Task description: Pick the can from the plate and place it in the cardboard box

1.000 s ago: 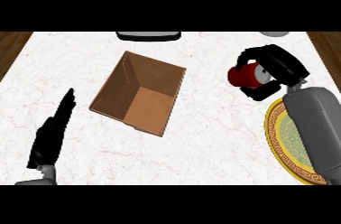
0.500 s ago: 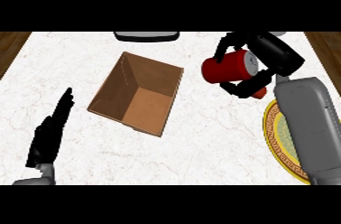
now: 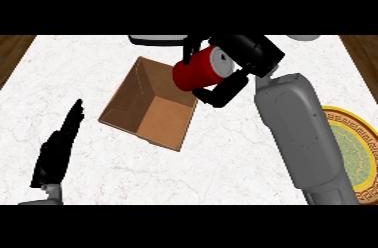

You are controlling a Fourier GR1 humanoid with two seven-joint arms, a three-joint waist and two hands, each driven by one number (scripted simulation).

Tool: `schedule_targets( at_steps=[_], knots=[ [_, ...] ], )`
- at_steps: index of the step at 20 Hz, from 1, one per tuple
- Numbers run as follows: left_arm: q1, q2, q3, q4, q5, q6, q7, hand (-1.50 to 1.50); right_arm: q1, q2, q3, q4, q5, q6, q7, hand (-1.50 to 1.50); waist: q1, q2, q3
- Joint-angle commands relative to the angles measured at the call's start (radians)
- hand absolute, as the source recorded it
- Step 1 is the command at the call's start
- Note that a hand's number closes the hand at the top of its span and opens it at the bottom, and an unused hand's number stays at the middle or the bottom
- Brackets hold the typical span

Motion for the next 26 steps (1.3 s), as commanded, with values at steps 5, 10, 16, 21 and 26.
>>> schedule_targets(
  at_steps=[5, 10, 16, 21, 26],
  knots=[
    [-0.056, 0.015, 0.03, 0.073, -0.001, -0.007, -0.024, 0.0, -0.115, 0.056, 0.228, 0.199, -0.054, -0.198, 0.133, 1.5, 0.017, 0.005, 0.0],
    [-0.069, -0.007, -0.008, 0.014, -0.01, -0.016, 0.037, 0.0, -0.165, 0.056, 0.368, 0.342, -0.113, -0.287, 0.162, 1.5, 0.024, 0.005, 0.0],
    [-0.037, 0.006, 0.003, 0.02, 0.004, -0.037, 0.004, 0.0, -0.22, 0.057, 0.461, 0.566, -0.238, -0.415, 0.177, -1.5, 0.053, 0.012, -0.001],
    [-0.093, 0.01, 0.014, 0.071, -0.003, -0.035, -0.026, 0.0, -0.275, 0.057, 0.576, 0.633, -0.401, -0.49, 0.139, -1.5, 0.058, 0.015, -0.001],
    [-0.035, 0.029, 0.021, 0.025, 0.003, -0.049, -0.024, 0.0, -0.216, 0.057, 0.511, 0.638, -0.52, -0.568, 0.029, -1.5, 0.056, 0.013, 0.0]
  ],
)
